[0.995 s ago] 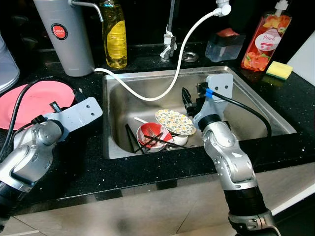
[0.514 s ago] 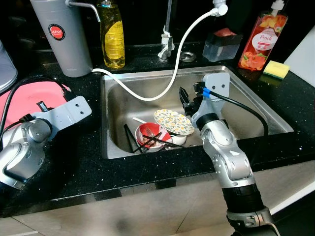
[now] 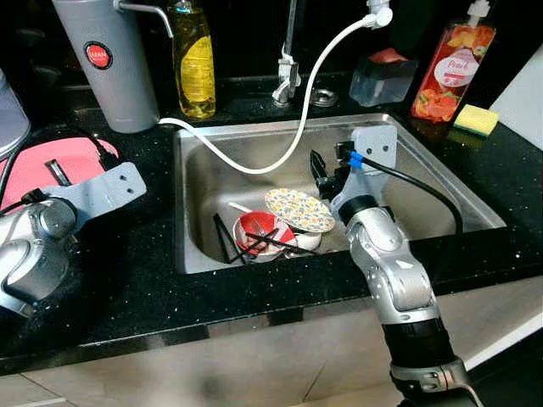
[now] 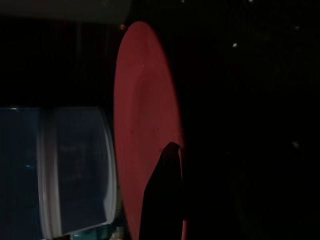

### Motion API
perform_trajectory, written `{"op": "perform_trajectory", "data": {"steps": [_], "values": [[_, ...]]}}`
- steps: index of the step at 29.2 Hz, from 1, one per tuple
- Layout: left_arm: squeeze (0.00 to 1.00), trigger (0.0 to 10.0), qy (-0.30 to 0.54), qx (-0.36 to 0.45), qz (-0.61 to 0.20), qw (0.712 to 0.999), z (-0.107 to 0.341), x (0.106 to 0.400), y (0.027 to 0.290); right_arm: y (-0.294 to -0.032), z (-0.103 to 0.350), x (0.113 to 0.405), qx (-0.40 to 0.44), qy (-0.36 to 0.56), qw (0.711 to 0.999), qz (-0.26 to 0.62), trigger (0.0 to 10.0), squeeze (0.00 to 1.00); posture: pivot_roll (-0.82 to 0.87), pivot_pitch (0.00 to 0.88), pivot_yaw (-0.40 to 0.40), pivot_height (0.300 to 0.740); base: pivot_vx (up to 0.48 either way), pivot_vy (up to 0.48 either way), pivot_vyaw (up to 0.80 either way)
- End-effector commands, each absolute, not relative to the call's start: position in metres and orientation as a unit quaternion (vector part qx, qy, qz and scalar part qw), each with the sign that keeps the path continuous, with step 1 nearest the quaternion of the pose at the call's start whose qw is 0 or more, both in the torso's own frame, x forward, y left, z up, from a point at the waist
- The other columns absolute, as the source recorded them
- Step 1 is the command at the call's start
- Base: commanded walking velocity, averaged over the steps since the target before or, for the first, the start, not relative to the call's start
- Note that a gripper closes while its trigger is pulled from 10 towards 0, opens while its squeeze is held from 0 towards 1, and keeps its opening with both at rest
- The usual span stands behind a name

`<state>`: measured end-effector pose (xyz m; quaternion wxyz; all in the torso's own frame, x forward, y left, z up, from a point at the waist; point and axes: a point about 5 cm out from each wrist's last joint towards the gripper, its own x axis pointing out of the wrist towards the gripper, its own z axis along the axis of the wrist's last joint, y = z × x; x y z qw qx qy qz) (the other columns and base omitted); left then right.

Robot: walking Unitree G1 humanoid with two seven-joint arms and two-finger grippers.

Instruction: Kitchen organization

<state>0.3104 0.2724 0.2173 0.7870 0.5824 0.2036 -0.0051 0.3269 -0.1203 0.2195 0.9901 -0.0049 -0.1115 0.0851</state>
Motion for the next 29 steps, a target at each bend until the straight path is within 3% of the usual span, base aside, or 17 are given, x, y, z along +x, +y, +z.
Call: {"op": "perform_trajectory", "data": {"steps": [1,3,4,5,9,10,12,13,14,16,17,18,19,20,29], "values": [[0.0,5.8,0.155,0.612,0.025,0.775,0.237,0.315,0.275,-0.124,0.217,0.327,0.001,-0.108,0.991,0.078,10.0,0.0,0.09,0.0,-0.016,0.74,0.0,0.0,0.0],[0.0,5.8,0.155,0.612,0.025,0.775,0.237,0.315,0.275,-0.124,0.217,0.327,0.001,-0.108,0.991,0.078,10.0,0.0,0.09,0.0,-0.016,0.74,0.0,0.0,0.0],[0.0,10.0,0.088,0.627,0.028,0.774,0.252,0.32,0.265,-0.124,0.218,0.327,0.001,-0.11,0.991,0.079,10.0,0.0,0.09,0.0,-0.026,0.74,0.0,0.0,0.0],[0.0,10.0,0.035,0.62,0.037,0.783,0.265,0.323,0.255,-0.124,0.22,0.328,0.001,-0.113,0.99,0.08,10.0,0.0,0.09,0.0,-0.027,0.74,0.0,0.0,0.0],[0.0,10.0,-0.033,0.586,0.01,0.81,0.279,0.322,0.237,-0.13,0.225,0.331,-0.002,-0.119,0.99,0.076,10.0,0.0,0.09,0.0,-0.025,0.74,0.0,0.0,0.0],[0.0,10.0,-0.058,0.556,-0.034,0.828,0.282,0.318,0.224,-0.135,0.229,0.332,-0.004,-0.122,0.99,0.072,10.0,0.0,0.09,0.0,-0.025,0.74,0.0,0.0,0.0],[0.0,10.0,-0.075,0.539,-0.066,0.836,0.284,0.315,0.215,-0.139,0.231,0.333,-0.005,-0.124,0.99,0.069,10.0,0.0,0.09,0.0,-0.025,0.74,0.0,0.0,0.0],[0.0,10.0,-0.104,0.488,-0.135,0.856,0.288,0.307,0.196,-0.146,0.237,0.335,-0.003,-0.13,0.99,0.061,10.0,0.0,0.09,0.0,-0.034,0.74,0.0,0.0,0.0],[0.0,10.0,-0.104,0.488,-0.135,0.856,0.288,0.307,0.196,-0.146,0.237,0.335,-0.003,-0.13,0.99,0.061,10.0,0.0,0.09,0.0,-0.034,0.74,0.0,0.0,0.0],[0.0,10.0,-0.147,0.449,-0.208,0.857,0.293,0.296,0.172,-0.153,0.246,0.337,0.012,-0.141,0.988,0.061,10.0,0.0,0.09,0.0,-0.035,0.74,0.0,0.0,0.0],[0.0,10.0,-0.171,0.421,-0.259,0.852,0.295,0.286,0.155,-0.156,0.254,0.337,0.054,-0.149,0.985,0.071,10.0,0.0,0.09,0.0,-0.033,0.74,0.0,0.0,0.0],[0.0,10.0,-0.171,0.421,-0.259,0.852,0.295,0.286,0.155,-0.156,0.254,0.337,0.054,-0.149,0.985,0.071,10.0,0.0,0.09,0.0,-0.033,0.74,0.0,0.0,0.0],[0.0,10.0,-0.187,0.416,-0.293,0.84,0.294,0.281,0.142,-0.156,0.261,0.334,0.128,-0.156,0.975,0.094,10.0,0.0,0.09,0.0,-0.033,0.74,0.0,0.0,0.0],[0.0,10.0,-0.192,0.417,-0.303,0.835,0.293,0.279,0.139,-0.156,0.264,0.333,0.153,-0.158,0.97,0.103,10.0,0.0,0.09,0.0,-0.033,0.74,0.0,0.0,0.0],[0.0,10.0,-0.266,0.513,-0.288,0.764,0.289,0.288,0.116,-0.139,0.278,0.319,0.346,-0.158,0.891,0.247,10.0,0.0,0.08,0.0,-0.034,0.74,0.0,0.0,0.0]]}}
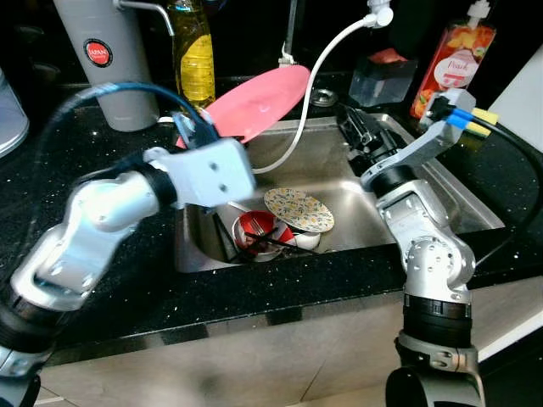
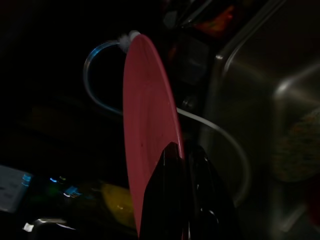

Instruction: Kitchen organization

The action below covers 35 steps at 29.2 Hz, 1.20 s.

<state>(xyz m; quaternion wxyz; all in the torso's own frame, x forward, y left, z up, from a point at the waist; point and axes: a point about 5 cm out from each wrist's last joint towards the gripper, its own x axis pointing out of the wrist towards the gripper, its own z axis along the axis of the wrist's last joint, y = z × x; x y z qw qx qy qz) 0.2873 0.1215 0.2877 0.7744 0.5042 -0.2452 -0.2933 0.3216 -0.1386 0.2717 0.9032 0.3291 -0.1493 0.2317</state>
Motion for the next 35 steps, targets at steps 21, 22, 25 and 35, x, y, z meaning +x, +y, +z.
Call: {"op": "perform_trajectory", "data": {"steps": [21,22,25,35], "values": [[0.0,10.0,-0.347,0.583,-0.278,0.68,0.29,0.292,0.104,-0.134,0.293,0.299,0.503,-0.153,0.769,0.364,10.0,0.0,0.08,0.0,-0.038,0.74,0.0,0.0,0.0],[0.0,10.0,-0.35,0.586,-0.282,0.675,0.288,0.292,0.103,-0.133,0.293,0.298,0.498,-0.15,0.773,0.365,10.0,0.0,0.08,0.0,-0.038,0.74,0.0,0.0,0.0],[0.0,10.0,-0.361,0.586,-0.29,0.665,0.288,0.291,0.098,-0.13,0.291,0.299,0.474,-0.134,0.789,0.366,10.0,0.0,0.08,0.0,-0.044,0.74,0.0,0.0,0.0],[0.0,10.0,-0.392,0.58,-0.324,0.636,0.283,0.284,0.081,-0.112,0.268,0.313,0.392,-0.04,0.859,0.328,10.0,0.0,0.08,0.0,-0.042,0.74,0.0,0.0,0.0]]}}
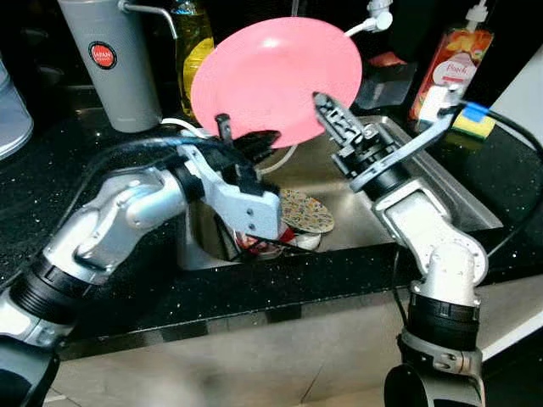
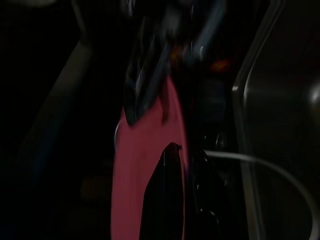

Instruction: Kitchen organization

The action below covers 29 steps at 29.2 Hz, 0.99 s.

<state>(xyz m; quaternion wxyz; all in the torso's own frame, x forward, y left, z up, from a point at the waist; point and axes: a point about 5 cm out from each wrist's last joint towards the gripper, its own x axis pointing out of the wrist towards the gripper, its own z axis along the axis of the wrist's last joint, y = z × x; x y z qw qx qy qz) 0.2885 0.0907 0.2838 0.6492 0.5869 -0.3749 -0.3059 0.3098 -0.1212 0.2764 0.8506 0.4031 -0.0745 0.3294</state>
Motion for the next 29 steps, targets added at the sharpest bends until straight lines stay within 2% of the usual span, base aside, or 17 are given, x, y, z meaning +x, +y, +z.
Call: {"op": "perform_trajectory", "data": {"steps": [1,2,8,9,10,11,21,22,24,26,27,28,29], "values": [[0.0,10.0,-0.395,0.581,-0.327,0.632,0.282,0.284,0.079,-0.112,0.264,0.315,0.391,-0.029,0.862,0.322,5.9,0.0,0.08,0.0,-0.038,0.74,0.0,0.0,0.0],[0.0,10.0,-0.395,0.582,-0.332,0.628,0.28,0.284,0.078,-0.113,0.262,0.317,0.391,-0.023,0.866,0.312,0.0,0.0,0.07,0.0,-0.039,0.74,0.0,0.0,0.0],[0.0,10.0,-0.395,0.59,-0.34,0.617,0.275,0.285,0.076,-0.115,0.264,0.318,0.401,-0.03,0.862,0.309,0.0,0.0,0.08,0.0,-0.044,0.74,0.0,0.0,0.0],[0.22,10.0,-0.391,0.593,-0.339,0.616,0.272,0.287,0.076,-0.116,0.266,0.317,0.407,-0.037,0.857,0.314,0.0,0.0,0.08,0.0,-0.04,0.74,0.0,0.0,0.0],[0.22,10.0,-0.388,0.596,-0.338,0.616,0.271,0.288,0.077,-0.117,0.268,0.317,0.411,-0.041,0.854,0.318,0.0,0.0,0.08,0.0,-0.04,0.74,0.0,0.0,0.0],[1.0,10.0,-0.378,0.597,-0.338,0.622,0.269,0.289,0.08,-0.117,0.269,0.316,0.412,-0.046,0.852,0.319,0.0,0.0,0.08,0.0,-0.04,0.74,0.0,0.0,0.0],[1.0,10.0,-0.372,0.594,-0.329,0.633,0.267,0.295,0.083,-0.119,0.27,0.318,0.419,-0.05,0.853,0.307,0.0,0.0,0.07,0.0,-0.04,0.74,0.0,0.0,0.0],[0.0,10.0,-0.365,0.587,-0.333,0.641,0.266,0.295,0.084,-0.121,0.269,0.32,0.422,-0.052,0.854,0.3,0.0,0.0,0.07,0.0,-0.035,0.74,0.0,0.0,0.0],[0.0,10.0,-0.354,0.549,-0.348,0.672,0.267,0.29,0.087,-0.129,0.267,0.325,0.431,-0.056,0.861,0.264,0.0,0.0,0.07,0.0,-0.032,0.74,0.0,0.0,0.0],[0.0,10.0,-0.354,0.549,-0.348,0.672,0.267,0.29,0.087,-0.129,0.267,0.325,0.431,-0.056,0.861,0.264,0.0,0.0,0.07,0.0,-0.032,0.74,0.0,0.0,0.0],[0.0,10.0,-0.344,0.526,-0.36,0.689,0.268,0.287,0.089,-0.134,0.265,0.328,0.436,-0.06,0.865,0.243,2.9,0.0,0.07,0.0,-0.032,0.74,0.0,0.0,0.0],[0.0,10.0,-0.326,0.498,-0.377,0.71,0.268,0.285,0.092,-0.141,0.263,0.33,0.441,-0.066,0.868,0.218,10.0,0.0,0.07,0.0,-0.024,0.74,0.0,0.0,0.0],[0.0,10.0,-0.307,0.476,-0.393,0.724,0.267,0.283,0.094,-0.147,0.262,0.332,0.446,-0.074,0.87,0.195,10.0,0.0,0.07,0.0,-0.019,0.74,0.0,0.0,0.0]]}}
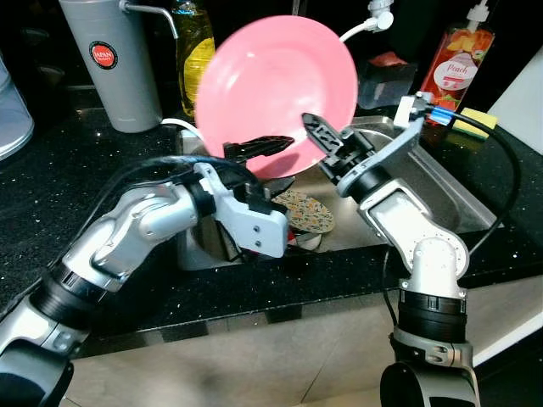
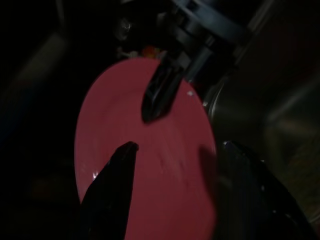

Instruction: Kitchen organization

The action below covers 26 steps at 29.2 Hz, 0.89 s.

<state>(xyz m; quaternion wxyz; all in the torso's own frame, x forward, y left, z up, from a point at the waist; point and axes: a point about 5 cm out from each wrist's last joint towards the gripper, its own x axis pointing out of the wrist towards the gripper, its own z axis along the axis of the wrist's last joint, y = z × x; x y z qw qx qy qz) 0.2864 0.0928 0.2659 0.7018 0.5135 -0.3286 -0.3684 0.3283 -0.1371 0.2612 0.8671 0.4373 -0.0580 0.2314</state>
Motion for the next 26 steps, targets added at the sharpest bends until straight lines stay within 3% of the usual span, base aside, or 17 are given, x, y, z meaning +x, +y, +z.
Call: {"op": "perform_trajectory", "data": {"steps": [1,3,5,9,10,13,16,18,19,21,22,23,24,25,26], "values": [[0.0,10.0,-0.307,0.476,-0.393,0.724,0.267,0.283,0.094,-0.147,0.262,0.332,0.446,-0.074,0.87,0.195,10.0,0.0,0.07,0.0,-0.019,0.74,0.0,0.0,0.0],[0.0,10.0,-0.262,0.434,-0.418,0.754,0.262,0.283,0.1,-0.167,0.26,0.338,0.451,-0.094,0.877,0.134,10.0,0.0,0.07,0.0,-0.018,0.74,0.0,0.0,0.0],[0.0,10.0,-0.25,0.424,-0.423,0.761,0.26,0.283,0.102,-0.173,0.26,0.34,0.454,-0.101,0.878,0.114,10.0,0.0,0.07,0.0,-0.025,0.74,0.0,0.0,0.0],[0.0,10.0,-0.164,0.3,-0.398,0.851,0.263,0.297,0.11,-0.167,0.244,0.346,0.227,-0.062,0.968,0.083,10.0,0.0,0.08,0.0,-0.028,0.74,0.0,0.0,0.0],[0.0,10.0,-0.164,0.3,-0.398,0.851,0.263,0.297,0.11,-0.167,0.244,0.346,0.227,-0.062,0.968,0.083,10.0,0.0,0.08,0.0,-0.028,0.74,0.0,0.0,0.0],[0.0,10.0,-0.093,0.189,-0.327,0.921,0.264,0.32,0.122,-0.144,0.221,0.345,0.09,-0.016,0.99,0.111,10.0,0.0,0.08,0.0,-0.032,0.74,0.0,0.0,0.0],[0.0,10.0,-0.073,0.135,-0.297,0.943,0.263,0.329,0.125,-0.134,0.211,0.343,0.064,-0.003,0.99,0.127,10.0,0.0,0.08,0.0,-0.032,0.74,0.0,0.0,0.0],[0.0,10.0,-0.032,0.037,-0.232,0.972,0.255,0.345,0.13,-0.116,0.196,0.341,0.126,0.018,0.981,0.145,10.0,0.0,0.07,0.0,-0.038,0.74,0.0,0.0,0.0],[0.0,10.0,-0.032,0.037,-0.232,0.972,0.255,0.345,0.13,-0.116,0.196,0.341,0.126,0.018,0.981,0.145,10.0,0.0,0.07,0.0,-0.038,0.74,0.0,0.0,0.0],[0.0,10.0,-0.021,0.031,-0.211,0.977,0.25,0.349,0.131,-0.115,0.192,0.342,0.162,0.028,0.977,0.132,10.0,0.2,0.07,0.0,-0.046,0.74,0.0,0.0,0.0],[0.0,10.0,-0.021,0.031,-0.211,0.977,0.25,0.349,0.131,-0.115,0.192,0.342,0.162,0.028,0.977,0.132,10.0,0.2,0.07,0.0,-0.046,0.74,0.0,0.0,0.0],[0.0,10.0,-0.012,0.022,-0.208,0.978,0.246,0.349,0.13,-0.115,0.19,0.343,0.213,0.036,0.968,0.128,10.0,1.0,0.07,0.0,-0.044,0.74,0.0,0.0,0.0],[0.0,10.0,0.004,0.014,-0.201,0.979,0.24,0.349,0.129,-0.116,0.197,0.344,0.345,0.028,0.927,0.142,10.0,1.0,0.08,0.0,-0.046,0.74,0.0,0.0,0.0],[0.0,10.0,0.016,0.01,-0.196,0.98,0.236,0.348,0.128,-0.123,0.209,0.343,0.415,-0.009,0.898,0.149,10.0,1.0,0.08,0.0,-0.047,0.74,0.0,0.0,0.0],[0.0,10.0,0.016,0.01,-0.196,0.98,0.236,0.348,0.128,-0.123,0.209,0.343,0.415,-0.009,0.898,0.149,10.0,1.0,0.08,0.0,-0.047,0.74,0.0,0.0,0.0]]}}
